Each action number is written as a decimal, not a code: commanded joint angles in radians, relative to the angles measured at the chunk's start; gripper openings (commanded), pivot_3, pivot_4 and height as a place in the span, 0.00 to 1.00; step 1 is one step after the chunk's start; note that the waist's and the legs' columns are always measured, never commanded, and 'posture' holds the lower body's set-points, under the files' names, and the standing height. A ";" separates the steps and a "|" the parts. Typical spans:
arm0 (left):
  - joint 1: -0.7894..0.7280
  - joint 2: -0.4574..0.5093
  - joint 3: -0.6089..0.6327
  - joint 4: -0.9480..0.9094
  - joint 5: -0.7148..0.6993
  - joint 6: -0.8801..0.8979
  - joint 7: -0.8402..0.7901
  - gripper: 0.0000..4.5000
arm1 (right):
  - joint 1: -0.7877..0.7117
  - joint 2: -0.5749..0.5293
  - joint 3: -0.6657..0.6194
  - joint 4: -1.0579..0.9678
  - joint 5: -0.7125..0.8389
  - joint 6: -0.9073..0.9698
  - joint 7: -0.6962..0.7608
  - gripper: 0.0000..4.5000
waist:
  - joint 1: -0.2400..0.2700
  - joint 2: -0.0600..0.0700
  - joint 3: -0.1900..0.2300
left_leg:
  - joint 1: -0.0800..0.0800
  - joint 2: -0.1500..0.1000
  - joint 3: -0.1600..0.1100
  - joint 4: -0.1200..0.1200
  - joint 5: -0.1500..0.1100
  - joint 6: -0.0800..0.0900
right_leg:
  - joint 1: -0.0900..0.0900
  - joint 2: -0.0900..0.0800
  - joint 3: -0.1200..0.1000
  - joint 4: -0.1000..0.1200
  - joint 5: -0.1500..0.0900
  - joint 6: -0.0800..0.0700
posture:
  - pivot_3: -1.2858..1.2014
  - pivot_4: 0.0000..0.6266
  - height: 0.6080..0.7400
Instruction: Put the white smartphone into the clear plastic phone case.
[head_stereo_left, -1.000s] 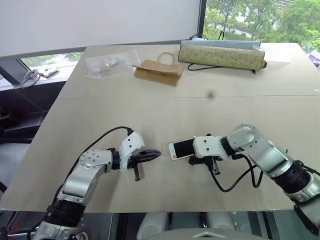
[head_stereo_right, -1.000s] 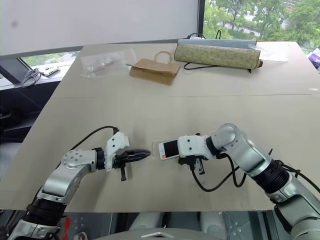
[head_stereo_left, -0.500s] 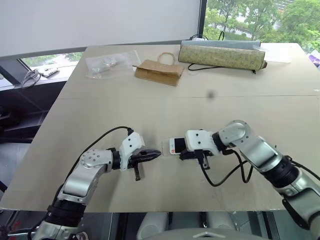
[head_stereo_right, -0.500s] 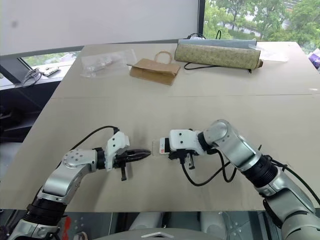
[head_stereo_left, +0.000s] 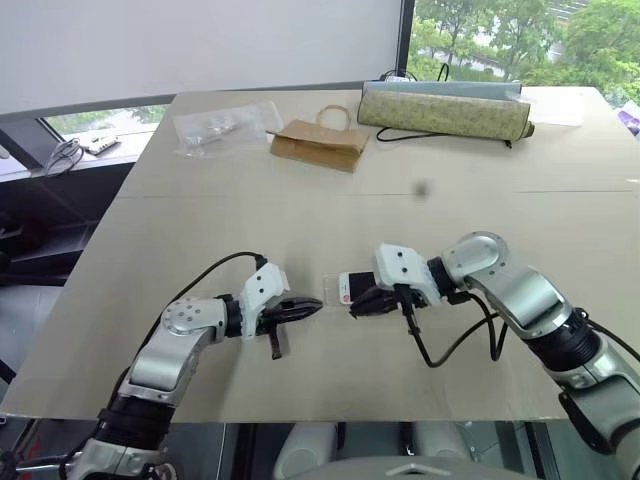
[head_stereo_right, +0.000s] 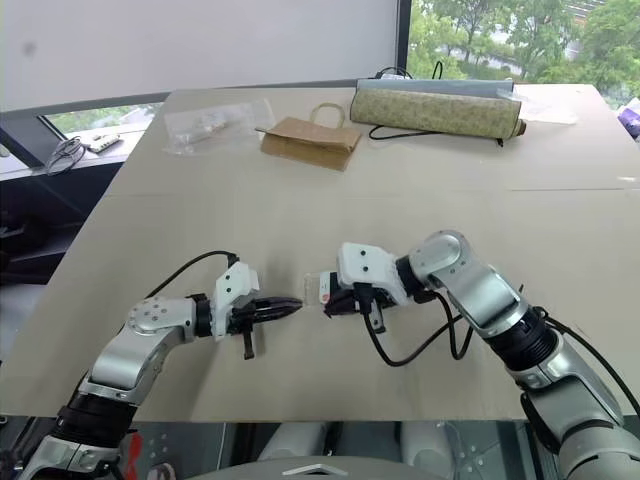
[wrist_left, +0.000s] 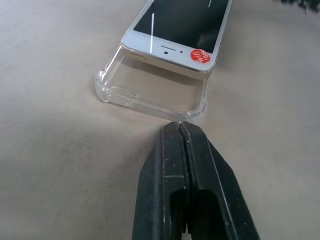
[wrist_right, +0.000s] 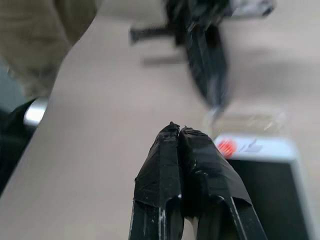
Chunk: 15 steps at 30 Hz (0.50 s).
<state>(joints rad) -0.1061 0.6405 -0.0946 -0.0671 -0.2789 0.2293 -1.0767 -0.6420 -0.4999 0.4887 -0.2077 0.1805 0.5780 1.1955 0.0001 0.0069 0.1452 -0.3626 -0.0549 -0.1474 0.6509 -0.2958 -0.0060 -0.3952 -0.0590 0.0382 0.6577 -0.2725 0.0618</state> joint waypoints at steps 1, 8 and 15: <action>0.005 -0.005 -0.019 0.033 0.029 -0.002 0.020 0.00 | -0.019 0.004 0.009 0.055 -0.048 -0.054 -0.030 0.01 | 0.003 0.000 0.000 | 0.000 0.000 0.000 0.000 0.000 0.000 | 0.000 0.000 0.000 0.000 0.000 0.000 | 0.52 0.24 1.00; 0.032 -0.005 -0.018 0.021 0.029 -0.016 0.028 0.00 | -0.037 0.017 0.095 0.195 -0.166 -0.157 -0.041 0.01 | 0.002 0.000 0.000 | 0.000 -0.001 0.000 0.000 0.001 -0.002 | -0.001 0.000 0.000 0.000 0.000 0.000 | 0.52 0.24 1.00; 0.042 -0.003 -0.016 0.000 0.023 -0.005 0.037 0.00 | -0.053 0.016 0.182 0.267 -0.280 -0.251 -0.027 0.01 | -0.007 0.000 -0.004 | 0.001 -0.001 0.001 0.000 0.001 -0.002 | 0.000 0.000 0.001 0.000 0.000 0.000 | 0.52 0.24 1.00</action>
<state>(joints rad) -0.0773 0.6375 -0.0880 -0.0738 -0.2784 0.2037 -1.0579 -0.7073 -0.4733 0.6186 0.0119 -0.0364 0.3332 1.1619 -0.0069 0.0070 0.1414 -0.3614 -0.0554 -0.1468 0.6508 -0.2946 -0.0080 -0.3952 -0.0589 0.0390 0.6582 -0.2725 0.0619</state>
